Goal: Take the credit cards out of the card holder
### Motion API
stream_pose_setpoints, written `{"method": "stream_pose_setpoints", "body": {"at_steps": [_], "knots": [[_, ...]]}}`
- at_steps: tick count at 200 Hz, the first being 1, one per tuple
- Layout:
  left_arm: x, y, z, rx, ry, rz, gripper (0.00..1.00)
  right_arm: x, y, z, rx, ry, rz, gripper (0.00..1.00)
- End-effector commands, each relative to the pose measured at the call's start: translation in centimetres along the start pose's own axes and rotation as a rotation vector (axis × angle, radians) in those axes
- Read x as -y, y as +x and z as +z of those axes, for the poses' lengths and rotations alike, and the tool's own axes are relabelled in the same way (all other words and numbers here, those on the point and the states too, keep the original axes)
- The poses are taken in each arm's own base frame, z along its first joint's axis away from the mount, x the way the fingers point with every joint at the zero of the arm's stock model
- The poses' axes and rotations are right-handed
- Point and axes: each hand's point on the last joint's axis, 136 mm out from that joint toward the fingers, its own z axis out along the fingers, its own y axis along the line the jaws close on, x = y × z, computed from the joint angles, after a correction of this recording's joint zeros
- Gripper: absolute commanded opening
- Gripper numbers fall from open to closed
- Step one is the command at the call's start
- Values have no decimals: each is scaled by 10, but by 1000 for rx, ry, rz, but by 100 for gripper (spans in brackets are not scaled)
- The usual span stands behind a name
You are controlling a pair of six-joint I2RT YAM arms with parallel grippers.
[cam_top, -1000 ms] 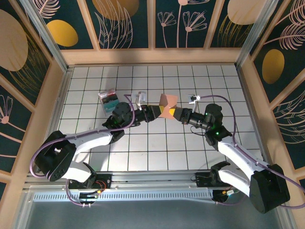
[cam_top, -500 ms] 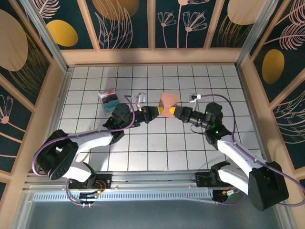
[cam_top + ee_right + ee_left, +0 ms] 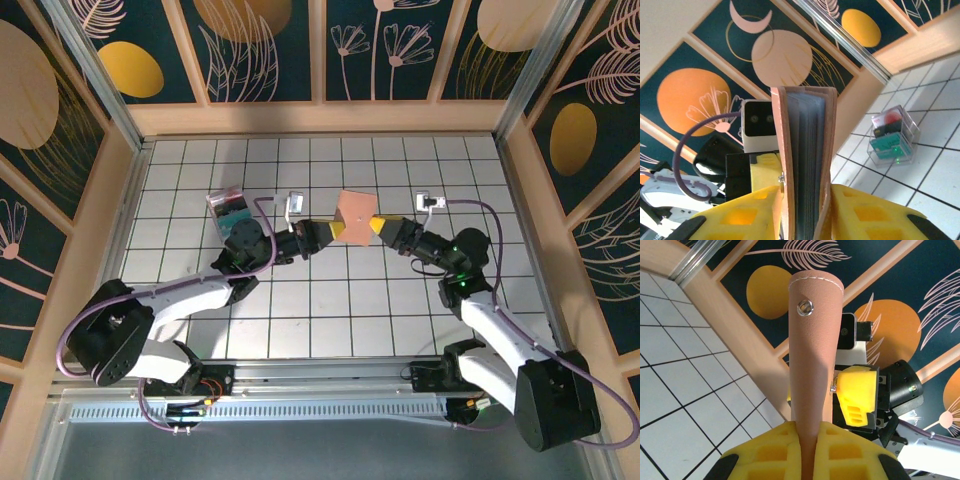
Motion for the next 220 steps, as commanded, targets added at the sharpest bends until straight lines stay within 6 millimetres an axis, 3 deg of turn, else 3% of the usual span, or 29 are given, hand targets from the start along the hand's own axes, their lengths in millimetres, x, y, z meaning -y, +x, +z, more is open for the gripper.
{"method": "stream_pose_setpoints", "body": {"at_steps": [1, 74, 127, 178, 220], "knots": [[20, -8, -3, 20, 60, 32, 0, -26, -10, -6, 31, -89, -74, 31], [29, -8, -2, 10, 108, 45, 0, -21, -9, -5, 36, -103, -50, 26], [39, -11, -5, 15, 141, 63, 0, -15, -5, -8, 41, -92, -25, 26], [41, -12, -3, 18, 155, 55, 0, -22, -2, -9, 34, -151, -13, 29], [46, -13, -4, 22, 174, 61, 0, -10, 2, -7, 21, -122, 17, 29]]}}
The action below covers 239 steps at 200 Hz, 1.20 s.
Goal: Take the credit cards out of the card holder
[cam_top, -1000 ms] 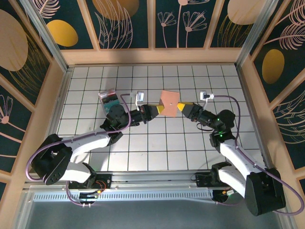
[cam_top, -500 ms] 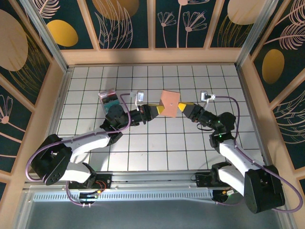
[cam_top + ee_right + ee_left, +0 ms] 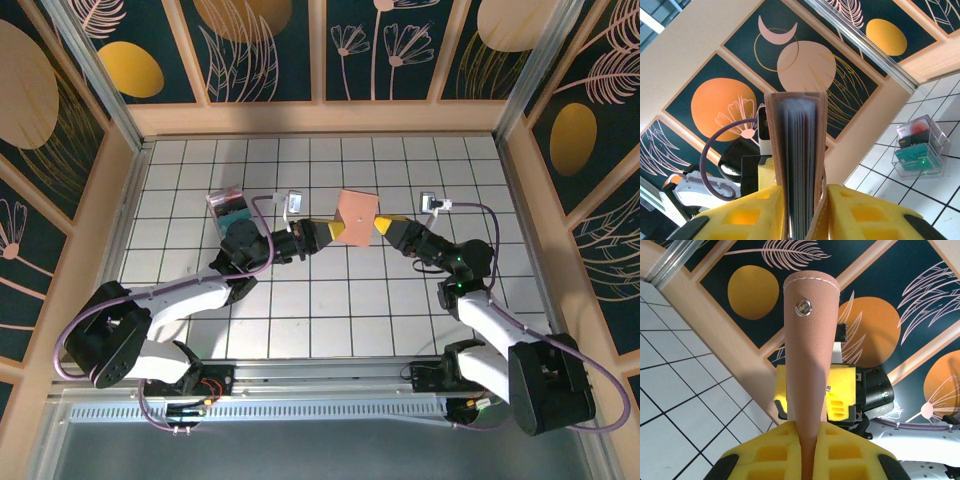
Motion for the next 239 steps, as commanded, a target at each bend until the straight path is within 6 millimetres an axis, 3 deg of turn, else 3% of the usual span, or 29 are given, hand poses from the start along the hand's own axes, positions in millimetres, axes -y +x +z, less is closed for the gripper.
{"method": "stream_pose_setpoints", "body": {"at_steps": [1, 65, 130, 176, 201, 239], "knots": [[28, -13, -1, 37, 102, 52, 0, -3, 5, -2, -17, -24, -15, 29], [31, -13, 0, 28, 117, 55, 0, 7, 11, 6, -65, 18, -8, 36], [25, -9, 8, -3, 120, 29, 0, -18, 16, 20, -115, -66, -54, 32], [20, -6, 12, -27, 111, 3, 0, -35, 19, 21, -136, -167, -48, 18], [16, -6, 13, -24, 93, -9, 0, -37, 20, 21, -141, -185, -35, 0], [10, -6, 13, -22, 60, -14, 13, -26, 18, 23, -127, -131, -23, 0]]}}
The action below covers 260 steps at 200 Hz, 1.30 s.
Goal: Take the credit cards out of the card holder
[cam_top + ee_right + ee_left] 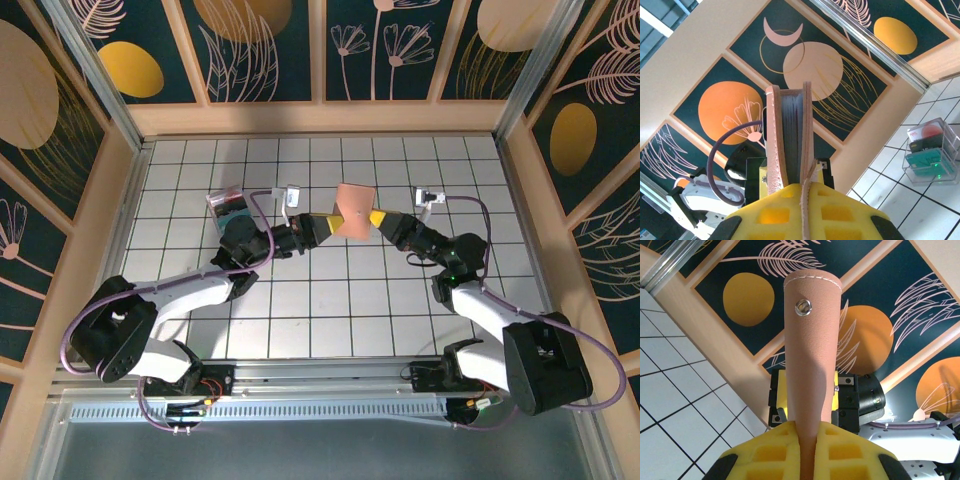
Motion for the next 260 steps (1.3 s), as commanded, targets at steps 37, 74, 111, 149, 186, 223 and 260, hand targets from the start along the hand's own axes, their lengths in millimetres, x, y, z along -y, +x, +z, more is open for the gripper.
{"method": "stream_pose_setpoints", "body": {"at_steps": [37, 74, 111, 149, 186, 223, 260], "knots": [[10, 4, 12, -38, 29, 10, 55, -3, 16, 10, -112, 62, -52, 0], [4, 4, 20, -57, 15, 26, 64, 8, 16, 12, -125, 210, -75, 0], [1, 4, 22, -63, 6, 40, 99, 14, 9, 8, -96, 302, -85, 0], [-13, 9, 23, -86, -56, 42, 99, 23, 4, 6, -84, 402, -87, 0], [-35, 15, 25, -109, -136, 38, 99, 27, 1, 10, -86, 477, -93, 0], [-47, 19, 29, -125, -161, 29, 99, 32, -3, 10, -92, 599, -103, 0], [-54, 19, 32, -125, -176, 23, 99, 38, -1, 8, -110, 688, -109, 0]]}}
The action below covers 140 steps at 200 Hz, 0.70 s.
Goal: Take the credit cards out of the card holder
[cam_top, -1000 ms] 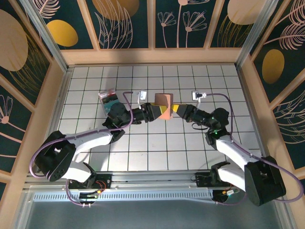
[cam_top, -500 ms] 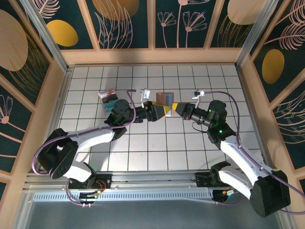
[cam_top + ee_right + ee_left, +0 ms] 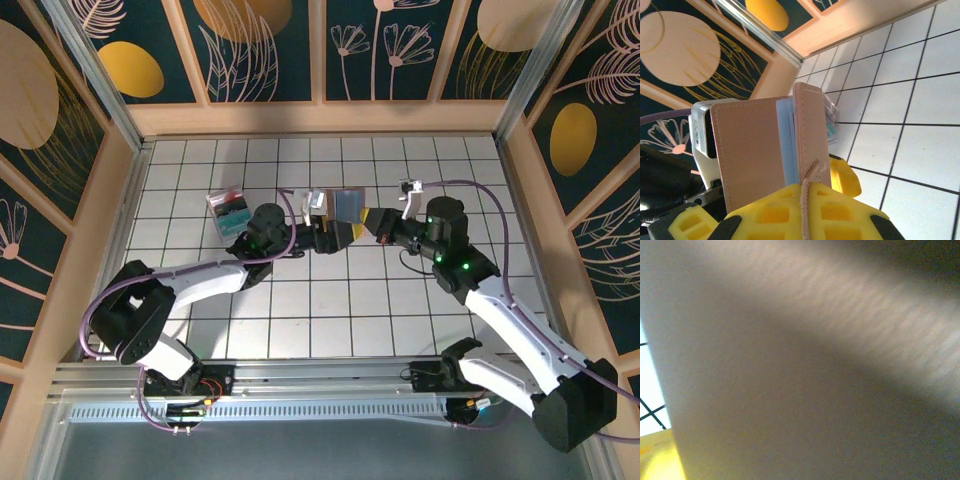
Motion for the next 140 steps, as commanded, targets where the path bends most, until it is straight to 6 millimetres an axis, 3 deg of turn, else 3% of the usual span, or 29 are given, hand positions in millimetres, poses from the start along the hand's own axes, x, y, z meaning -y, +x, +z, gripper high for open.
{"method": "stream_pose_setpoints", "body": {"at_steps": [1, 73, 140], "knots": [[4, -11, 5, 21, 4, 33, 99, 7, -5, 0, 11, 94, -25, 0], [-1, -10, 6, 29, -7, 17, 98, 11, -3, -1, -30, 199, -66, 0], [-10, -9, 14, 17, -18, -3, 82, 4, 0, 4, -43, 151, -55, 0]]}}
